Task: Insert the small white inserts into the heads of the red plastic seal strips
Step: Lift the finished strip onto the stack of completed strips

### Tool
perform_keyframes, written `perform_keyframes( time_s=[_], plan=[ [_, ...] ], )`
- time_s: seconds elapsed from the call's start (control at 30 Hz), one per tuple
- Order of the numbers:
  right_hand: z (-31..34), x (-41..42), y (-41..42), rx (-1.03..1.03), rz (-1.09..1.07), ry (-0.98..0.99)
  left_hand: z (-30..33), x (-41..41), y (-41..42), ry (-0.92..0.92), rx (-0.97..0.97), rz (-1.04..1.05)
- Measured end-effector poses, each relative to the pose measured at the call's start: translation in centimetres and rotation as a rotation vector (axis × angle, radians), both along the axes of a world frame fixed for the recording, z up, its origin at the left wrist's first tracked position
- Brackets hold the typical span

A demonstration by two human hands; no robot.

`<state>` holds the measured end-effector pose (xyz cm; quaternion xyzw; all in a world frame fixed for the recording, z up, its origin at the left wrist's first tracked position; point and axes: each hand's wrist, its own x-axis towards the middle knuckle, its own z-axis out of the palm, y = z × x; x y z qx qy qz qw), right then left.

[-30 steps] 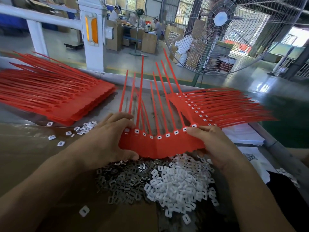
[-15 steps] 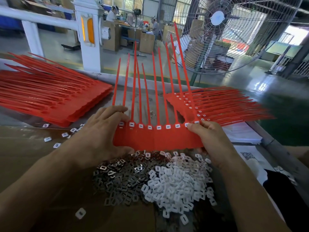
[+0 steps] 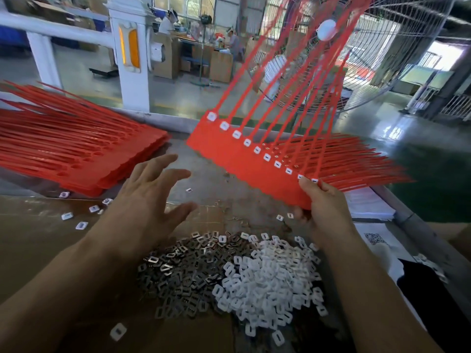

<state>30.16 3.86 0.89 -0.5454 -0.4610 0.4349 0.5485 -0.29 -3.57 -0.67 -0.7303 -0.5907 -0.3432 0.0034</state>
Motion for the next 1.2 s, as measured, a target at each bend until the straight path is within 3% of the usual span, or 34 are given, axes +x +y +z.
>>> perform_keyframes(
  time_s=[0.2,0.4,0.63,0.77,0.87,0.93,1.03,1.2],
  plan=[
    [0.5,0.8,0.5,-0.103,-0.137,0.038,0.3,-0.1,-0.2,-0.014,-0.052,-0.023],
    [-0.4,1.5,1.2,-0.285,-0.167,-0.159,0.5,0.5,-0.7,-0.016,-0.051,-0.038],
    [-1.7,2.5,2.3,-0.342,-0.236,-0.391,0.6,0.8,-0.9,-0.018,-0.025,-0.098],
    [-1.4,2.5,2.4,-0.158,-0.251,-0.589,0.6,1.5,-1.0,-0.011,-0.008,-0.178],
    [-0.7,2.1,1.6,-0.087,-0.417,-0.962,0.4,1.8,-1.0,-0.007,-0.012,-0.201],
    [-0.2,1.7,1.3,-0.078,-0.464,-1.098,0.4,1.7,-0.9,-0.005,-0.02,-0.21],
    [0.7,0.9,1.4,-0.102,-0.42,-1.057,0.3,1.2,-1.0,-0.012,-0.03,-0.216],
    [1.9,0.6,1.5,0.112,-0.383,-1.024,0.4,1.1,-1.0,-0.025,-0.027,-0.196]
  ],
)
